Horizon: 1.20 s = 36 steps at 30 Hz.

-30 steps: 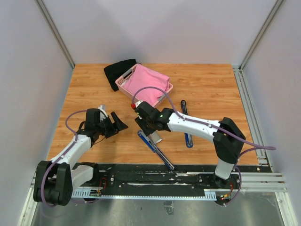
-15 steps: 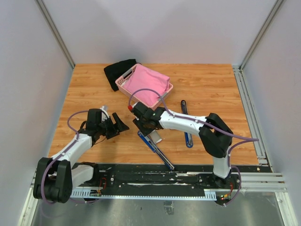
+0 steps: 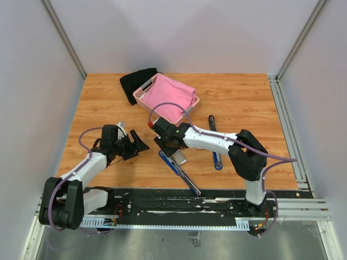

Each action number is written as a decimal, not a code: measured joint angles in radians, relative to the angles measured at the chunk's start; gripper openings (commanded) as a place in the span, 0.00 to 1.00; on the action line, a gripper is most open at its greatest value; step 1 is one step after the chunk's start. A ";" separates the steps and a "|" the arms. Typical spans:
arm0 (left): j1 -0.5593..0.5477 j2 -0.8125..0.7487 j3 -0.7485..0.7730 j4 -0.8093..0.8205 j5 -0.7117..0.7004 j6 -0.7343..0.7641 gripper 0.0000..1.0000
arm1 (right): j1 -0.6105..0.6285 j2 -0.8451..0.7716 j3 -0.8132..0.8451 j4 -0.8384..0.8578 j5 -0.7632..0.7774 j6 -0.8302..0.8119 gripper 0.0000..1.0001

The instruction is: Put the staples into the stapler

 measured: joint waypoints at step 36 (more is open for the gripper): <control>-0.319 0.127 0.244 0.072 -0.017 0.195 0.80 | -0.093 -0.408 -0.192 -0.019 -0.032 0.031 0.50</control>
